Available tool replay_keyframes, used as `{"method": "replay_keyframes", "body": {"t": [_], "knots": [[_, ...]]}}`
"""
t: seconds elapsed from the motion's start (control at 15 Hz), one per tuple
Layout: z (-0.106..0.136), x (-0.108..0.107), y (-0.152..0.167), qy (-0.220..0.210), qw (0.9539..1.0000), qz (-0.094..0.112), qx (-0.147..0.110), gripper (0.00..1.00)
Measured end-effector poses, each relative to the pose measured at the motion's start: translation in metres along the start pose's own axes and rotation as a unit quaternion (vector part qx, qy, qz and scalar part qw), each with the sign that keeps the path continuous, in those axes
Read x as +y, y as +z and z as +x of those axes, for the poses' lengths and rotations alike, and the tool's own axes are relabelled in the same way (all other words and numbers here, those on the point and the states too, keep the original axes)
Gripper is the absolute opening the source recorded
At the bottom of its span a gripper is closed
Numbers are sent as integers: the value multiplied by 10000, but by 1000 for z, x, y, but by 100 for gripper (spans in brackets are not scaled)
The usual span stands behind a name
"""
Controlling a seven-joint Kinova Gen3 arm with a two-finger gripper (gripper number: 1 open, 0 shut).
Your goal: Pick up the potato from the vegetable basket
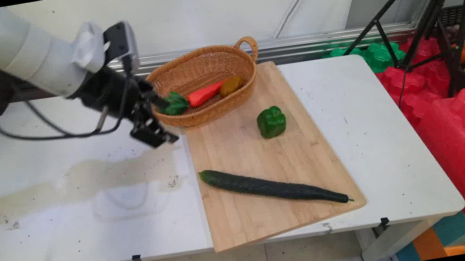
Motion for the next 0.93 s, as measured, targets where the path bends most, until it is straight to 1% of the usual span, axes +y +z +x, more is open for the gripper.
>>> {"method": "replay_keyframes", "body": {"t": [0.2, 0.33, 0.53, 0.93], "knots": [[15, -16, 12, -47, 9996, 249, 138, 100], [31, -34, 27, -93, 9986, 441, 262, 100], [48, -55, 47, -233, 9971, 625, 355, 100], [72, -97, 88, -592, 9935, 902, 364, 100]]}}
